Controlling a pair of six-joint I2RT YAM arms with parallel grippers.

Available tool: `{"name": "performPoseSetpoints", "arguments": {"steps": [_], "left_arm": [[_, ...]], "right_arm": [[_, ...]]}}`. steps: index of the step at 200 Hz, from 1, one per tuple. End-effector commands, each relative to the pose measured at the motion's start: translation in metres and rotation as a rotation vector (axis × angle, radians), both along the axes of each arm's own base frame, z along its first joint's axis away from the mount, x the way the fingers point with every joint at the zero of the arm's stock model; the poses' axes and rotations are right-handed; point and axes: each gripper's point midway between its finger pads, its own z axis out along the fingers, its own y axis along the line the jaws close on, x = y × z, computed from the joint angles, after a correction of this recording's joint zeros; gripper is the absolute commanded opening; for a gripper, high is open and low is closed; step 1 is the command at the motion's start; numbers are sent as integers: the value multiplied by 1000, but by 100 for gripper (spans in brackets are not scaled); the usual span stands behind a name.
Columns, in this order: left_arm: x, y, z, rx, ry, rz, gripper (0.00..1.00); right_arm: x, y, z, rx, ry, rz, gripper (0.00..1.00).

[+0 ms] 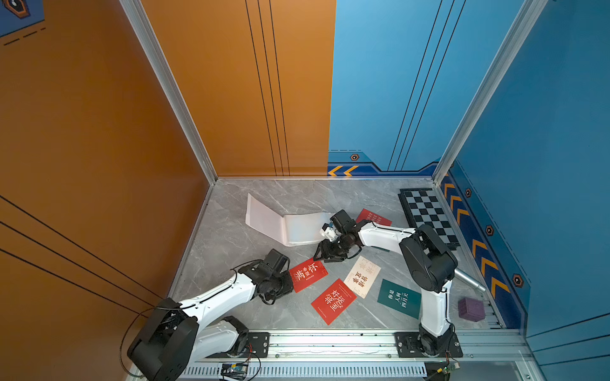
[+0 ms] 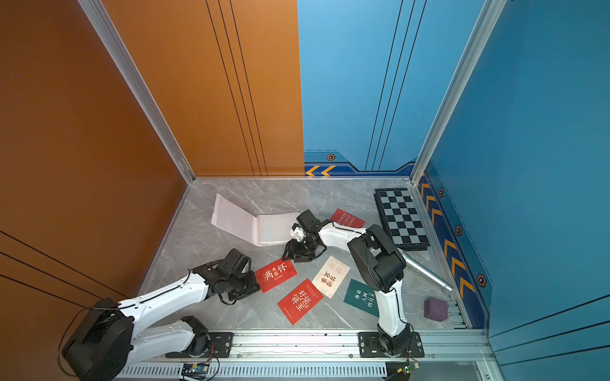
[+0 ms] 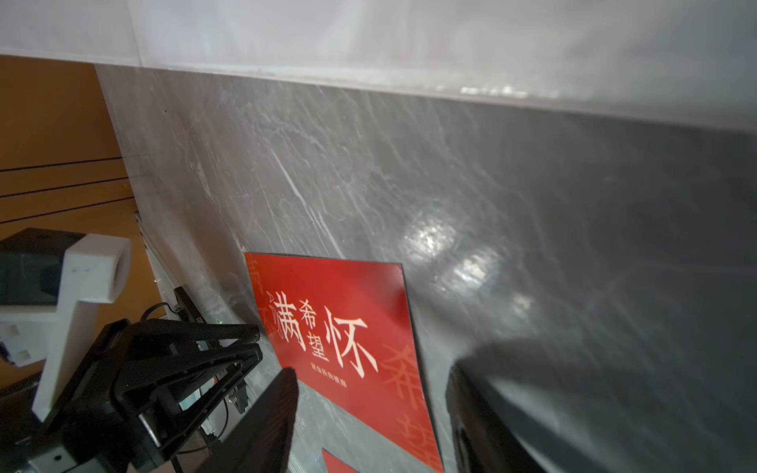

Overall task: Place the photos into the photo albums
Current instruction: Pick up the photo at the center of the board.

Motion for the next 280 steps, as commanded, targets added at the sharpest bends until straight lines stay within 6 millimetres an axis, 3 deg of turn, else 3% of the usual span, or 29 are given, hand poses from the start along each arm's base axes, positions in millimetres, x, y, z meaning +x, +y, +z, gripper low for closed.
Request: {"name": "performPoseSetpoints", "arguments": {"steps": [1,38,93,132,188,220,238,258,280], "left_arm": [[1,5,-17,43,10,21,27],[1,3,-30,49,35,16,27],[-3,9,-37,59,38,21,26],[-3,11,-38,62,38,20,26],[-4,14,-38,60,36,25,26],[-1,13,-36,53,26,26,26],[1,10,-32,40,21,25,26],[6,4,-24,12,1,11,26],[17,-3,-3,-14,-45,1,26]], "right_arm": [[-17,-6,-15,-42,53,37,61],[-21,2,-10,37,98,41,61],[-15,21,26,264,131,21,59],[-15,15,46,325,136,30,55],[-18,6,55,357,142,25,51],[-16,4,54,352,134,21,41],[-12,1,45,330,139,0,26],[-10,-4,35,291,126,-14,15],[-7,-11,24,244,119,-23,1]]}}
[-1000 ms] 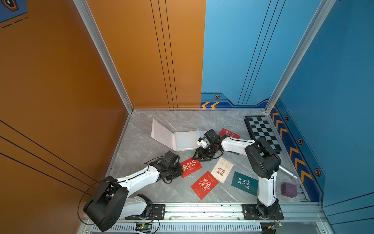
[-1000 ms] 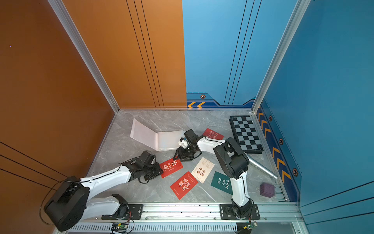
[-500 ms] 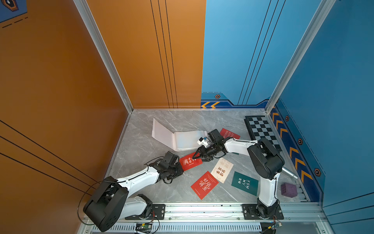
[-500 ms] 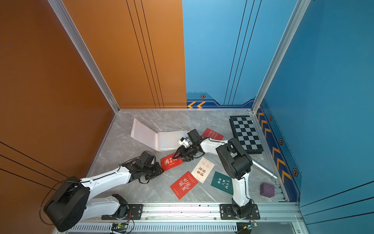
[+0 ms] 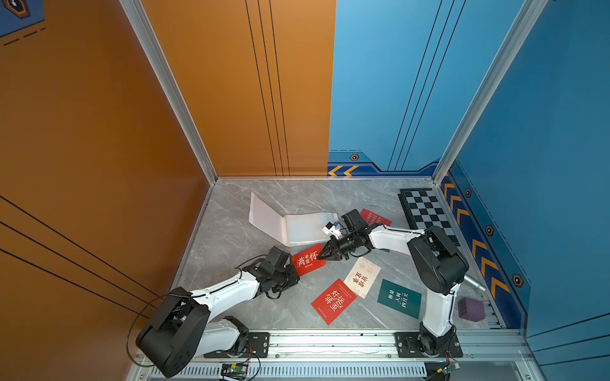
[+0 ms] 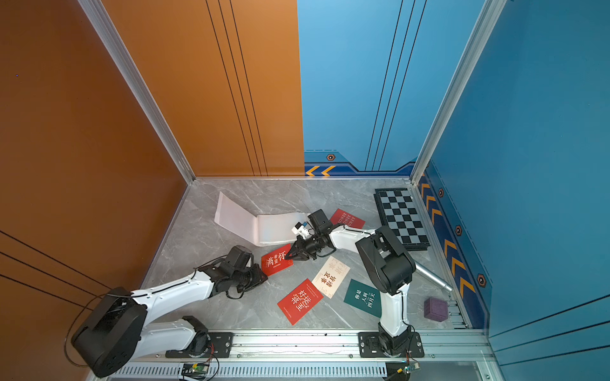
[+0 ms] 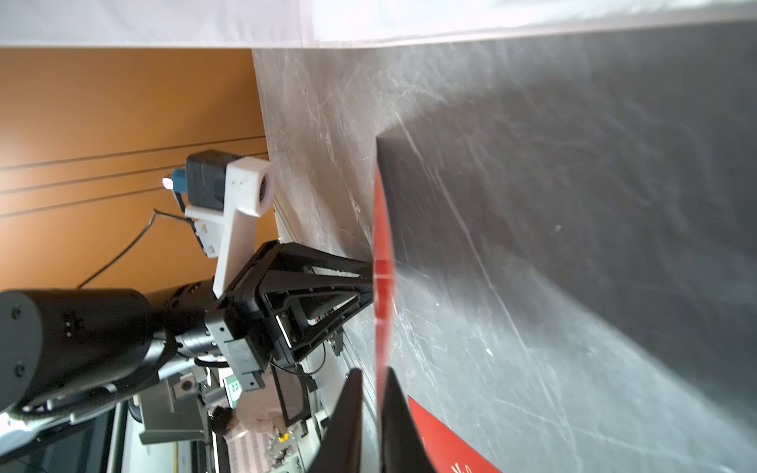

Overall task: Place the photos into the photo albums
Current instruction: Pick up the photo at the center of the board.

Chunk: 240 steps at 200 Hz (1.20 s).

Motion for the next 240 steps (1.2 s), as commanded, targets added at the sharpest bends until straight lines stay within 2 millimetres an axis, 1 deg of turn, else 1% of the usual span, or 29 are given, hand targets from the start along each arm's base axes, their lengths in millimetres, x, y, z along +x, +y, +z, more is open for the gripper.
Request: {"name": "performPoseSetpoints", "arguments": {"steps": [1,26,68,76,94,118,131,138,140,143,165,189,208,225,240], "left_arm": [[-14,16,-4,74,65,-6,26],[2,9,33,69,-20,-27,25],[38,9,101,95,-199,-36,25],[45,14,114,124,-225,-43,25],[62,36,136,195,-261,-21,26],[88,58,159,192,-304,27,26],[99,72,165,217,-323,50,26],[103,80,162,236,-316,64,26],[108,80,171,233,-336,70,26],[111,82,174,235,-342,74,26],[122,93,176,242,-339,97,26],[131,102,171,259,-323,91,26],[136,114,164,288,-309,100,26],[139,128,157,316,-290,118,26],[140,139,149,339,-267,136,26]], "right_arm": [[2,-10,-15,-65,-7,-14,0],[5,-19,-18,-91,-18,-28,0],[10,-23,-6,-73,-43,-23,0],[11,-23,-5,-73,-47,-23,0],[12,-25,-3,-84,-60,-22,0],[11,-27,-2,-95,-62,-15,0],[9,-28,-1,-102,-67,-12,0],[10,-29,-1,-105,-71,-12,0],[9,-29,-1,-107,-71,-12,0],[9,-29,-1,-108,-72,-13,0],[8,-28,1,-101,-71,-10,0],[8,-30,3,-113,-84,-16,0],[8,-31,7,-102,-82,-14,0],[12,-34,20,-81,-98,-7,0],[16,-37,38,-52,-110,-2,0]]}}
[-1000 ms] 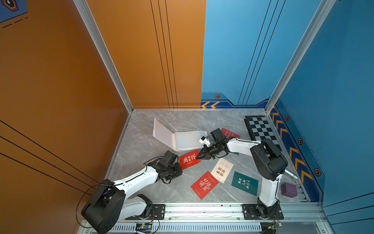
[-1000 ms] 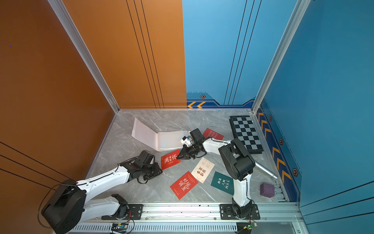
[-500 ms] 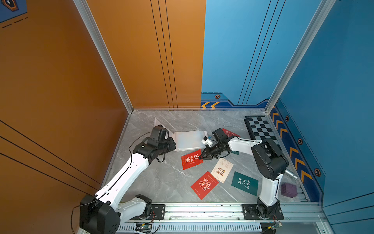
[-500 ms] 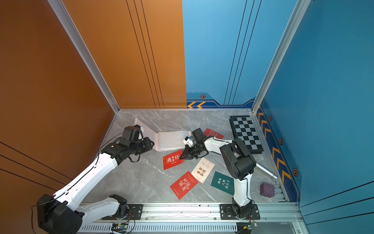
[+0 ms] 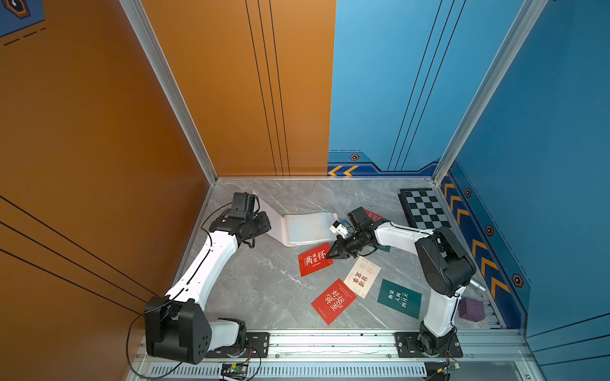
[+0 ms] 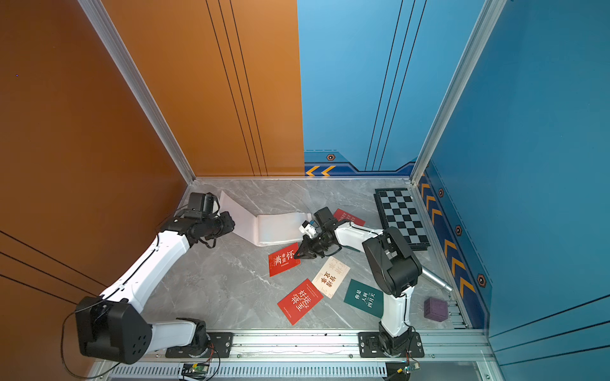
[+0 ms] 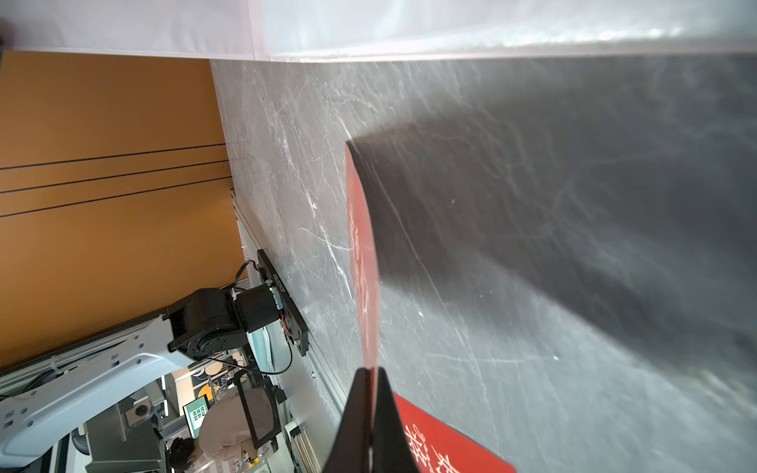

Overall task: Place the photos into the photo albums
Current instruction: Pick up the photo at the center of the board.

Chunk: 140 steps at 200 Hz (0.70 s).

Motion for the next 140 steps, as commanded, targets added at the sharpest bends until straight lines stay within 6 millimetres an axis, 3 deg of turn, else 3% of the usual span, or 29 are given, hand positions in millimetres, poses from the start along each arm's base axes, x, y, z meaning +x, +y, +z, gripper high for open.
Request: {"name": "performPoseSetpoints", "arguments": {"steps": [1,28,68,140], "left_arm": [[1,18,-6,56,29,10,26],[1,33,-21,93,64,47,26],[-7,51,-52,143,149,90,26],[-20,75,-114,86,228,174,24]], "right_arm": [[9,-5,39,49,-60,16,0],[12,-5,66,94,-116,62,0],[27,0,79,85,-148,81,0],[77,16,96,49,-215,4,0]]}}
